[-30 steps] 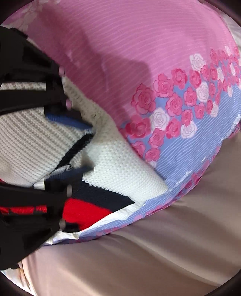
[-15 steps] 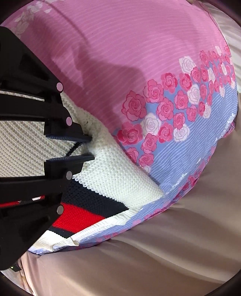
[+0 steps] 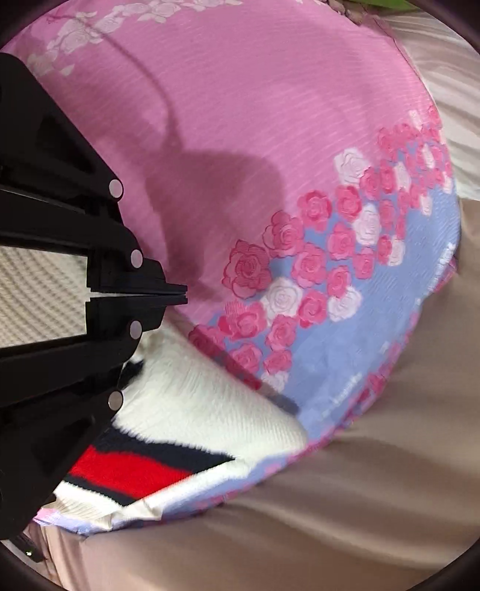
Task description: Fold small clothes
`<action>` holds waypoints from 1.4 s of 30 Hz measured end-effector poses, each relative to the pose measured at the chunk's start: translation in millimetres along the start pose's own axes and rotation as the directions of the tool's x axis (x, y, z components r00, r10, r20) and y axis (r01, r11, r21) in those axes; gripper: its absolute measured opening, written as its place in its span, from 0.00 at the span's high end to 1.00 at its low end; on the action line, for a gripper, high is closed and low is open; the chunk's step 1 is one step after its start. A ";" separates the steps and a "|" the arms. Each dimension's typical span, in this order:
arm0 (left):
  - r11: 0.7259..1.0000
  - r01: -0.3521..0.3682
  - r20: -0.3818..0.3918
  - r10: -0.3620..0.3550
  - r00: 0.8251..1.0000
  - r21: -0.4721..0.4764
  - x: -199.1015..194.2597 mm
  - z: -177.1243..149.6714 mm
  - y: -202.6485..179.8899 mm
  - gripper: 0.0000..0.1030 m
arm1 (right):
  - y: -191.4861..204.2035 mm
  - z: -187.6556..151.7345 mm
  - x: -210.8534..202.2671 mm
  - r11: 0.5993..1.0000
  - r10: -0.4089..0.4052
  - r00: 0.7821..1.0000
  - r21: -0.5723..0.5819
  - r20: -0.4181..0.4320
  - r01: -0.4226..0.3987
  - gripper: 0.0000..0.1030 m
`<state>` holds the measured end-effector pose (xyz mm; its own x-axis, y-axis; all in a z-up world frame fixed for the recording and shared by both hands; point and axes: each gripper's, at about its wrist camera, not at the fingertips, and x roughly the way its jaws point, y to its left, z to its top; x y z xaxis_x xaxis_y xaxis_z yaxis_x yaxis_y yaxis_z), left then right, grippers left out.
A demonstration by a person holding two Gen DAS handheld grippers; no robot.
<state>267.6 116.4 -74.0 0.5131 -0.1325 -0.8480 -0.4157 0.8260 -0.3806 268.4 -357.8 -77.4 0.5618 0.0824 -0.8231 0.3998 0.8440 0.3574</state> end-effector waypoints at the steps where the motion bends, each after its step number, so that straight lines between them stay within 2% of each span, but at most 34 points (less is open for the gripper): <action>1: 1.000 0.016 0.001 -0.016 1.000 -0.001 -4.7 -1.8 0.4 1.00 | 3.6 -0.1 -2.7 1.000 0.004 1.000 -0.010 0.011 -0.004 0.91; 2: 0.998 0.063 -0.018 -0.064 0.998 -0.020 -8.3 -4.7 1.5 0.96 | 2.0 -2.7 -6.2 1.000 0.011 1.000 -0.015 0.016 -0.011 0.90; 3: 0.993 0.109 -0.044 -0.111 0.993 -0.039 -8.4 -7.4 0.9 0.85 | 5.3 -2.9 -7.0 1.000 0.021 0.999 -0.022 0.024 -0.021 0.90; 4: 0.988 0.144 -0.075 -0.148 0.986 -0.056 -5.5 -10.2 -2.5 0.79 | 1.7 -4.5 -10.1 0.999 0.024 0.999 -0.028 0.028 -0.023 0.89; 5: 0.985 0.157 -0.099 -0.163 0.982 -0.064 -1.8 -14.6 -9.4 0.67 | 3.4 -4.5 -8.4 0.999 0.024 0.999 -0.029 0.023 -0.023 0.89; 9: 0.969 0.218 -0.120 -0.231 0.965 -0.111 16.0 -11.0 -29.3 0.65 | 11.0 -2.1 -7.5 0.999 0.038 0.999 -0.029 0.015 -0.038 0.89; 10: 0.970 0.212 -0.119 -0.225 0.967 -0.117 23.5 -7.0 -33.3 0.66 | 16.6 -0.6 -12.4 0.998 0.048 0.999 -0.039 0.021 -0.047 0.89; 11: 0.971 0.202 -0.113 -0.216 0.970 -0.125 27.8 -3.3 -33.5 0.82 | 20.8 1.2 -15.1 0.997 0.057 0.998 -0.047 0.024 -0.056 0.89; 12: 0.973 0.190 -0.104 -0.204 0.973 -0.130 30.3 0.7 -33.2 0.91 | 25.2 3.3 -19.3 0.996 0.067 0.997 -0.056 0.031 -0.066 0.90; 14: 0.981 0.150 -0.062 -0.159 0.985 -0.119 24.3 9.0 -30.2 0.91 | 25.1 4.1 -36.1 0.993 0.102 0.993 -0.071 0.060 -0.098 0.92; 15: 0.988 0.120 -0.035 -0.123 0.992 -0.095 18.5 9.2 -27.9 0.91 | 28.7 5.4 -49.1 0.990 0.121 0.987 -0.083 0.102 -0.113 0.92; 17: 0.994 0.085 -0.034 -0.087 0.996 -0.062 18.9 7.1 -24.6 0.91 | 25.8 2.7 -55.3 0.991 0.098 0.985 -0.102 0.140 -0.084 0.93; 19: 0.996 0.071 -0.044 -0.073 0.996 -0.047 22.6 3.8 -22.8 0.91 | 10.9 -3.0 -19.1 0.997 0.009 0.999 -0.083 0.033 -0.006 0.93; 20: 0.998 0.057 -0.025 -0.057 0.998 -0.017 19.8 1.8 -25.8 0.91 | 4.3 -7.4 -6.9 0.998 -0.004 1.000 -0.060 -0.008 0.003 0.94; 21: 0.999 0.051 -0.013 -0.051 0.999 0.002 17.5 1.5 -27.6 0.91 | -1.0 -12.1 -5.5 0.999 0.018 1.000 -0.031 -0.005 -0.018 0.94; 24: 0.999 0.030 -0.004 -0.030 1.000 0.027 20.4 -0.5 -27.7 0.91 | -2.7 -13.9 -28.1 0.999 0.051 0.995 -0.006 0.089 -0.051 0.94; 26: 0.998 0.000 0.016 -0.001 1.000 0.064 19.6 -2.7 -33.8 0.91 | -10.6 -17.8 -6.0 1.000 0.007 1.000 -0.005 0.019 -0.007 0.95; 27: 0.995 -0.021 0.025 0.019 1.000 0.098 17.5 -5.2 -38.5 0.91 | -12.0 -19.1 -5.7 1.000 0.018 0.999 -0.011 0.041 -0.017 0.95; 29: 0.985 -0.055 0.048 0.048 0.998 0.164 13.3 -8.9 -49.2 0.91 | -1.3 -15.7 -14.0 0.999 0.000 1.000 -0.047 0.027 0.001 0.94; 30: 0.978 -0.066 0.057 0.056 0.997 0.196 9.2 -12.1 -53.0 0.91 | 6.2 -14.7 -21.9 0.998 0.017 1.000 -0.067 0.024 -0.015 0.93; 31: 0.974 -0.070 0.060 0.058 0.996 0.214 6.8 -13.6 -54.8 0.90 | 10.8 -15.2 -30.7 0.996 0.018 0.999 -0.087 0.034 -0.015 0.91; 33: 0.964 -0.081 0.068 0.066 0.995 0.252 0.0 -18.6 -59.6 0.88 | 21.4 -20.6 -52.6 0.991 -0.012 0.997 -0.133 0.076 0.022 0.82; 35: 0.955 -0.090 0.066 0.074 0.995 0.282 -7.1 -24.9 -61.0 0.88 | 24.3 -28.5 -67.5 0.987 -0.020 0.995 -0.155 0.098 0.035 0.60; 38: 0.953 -0.082 0.041 0.073 0.997 0.292 -15.0 -33.4 -58.0 0.88 | 19.8 -46.3 -85.8 0.984 -0.036 0.993 -0.168 0.109 0.054 0.50; 40: 0.946 -0.089 0.033 0.082 0.996 0.312 -20.3 -40.9 -53.7 0.88 | 9.2 -61.7 -93.5 0.987 -0.041 0.994 -0.150 0.097 0.055 0.49; 41: 0.942 -0.096 0.030 0.091 0.995 0.322 -23.6 -46.1 -50.9 0.84 | 2.0 -72.0 -96.1 0.988 -0.031 0.997 -0.148 0.066 0.041 0.48; 42: 0.938 -0.101 0.026 0.098 0.995 0.331 -27.4 -50.5 -47.4 0.76 | -4.3 -82.6 -101.0 0.989 -0.035 0.998 -0.141 0.053 0.042 0.48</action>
<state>235.3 53.2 -51.3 0.4893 -0.0363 -0.8714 -0.1932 0.9698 -0.1489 150.2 -325.9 -32.2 0.5853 0.0243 -0.8105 0.3175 0.9129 0.2566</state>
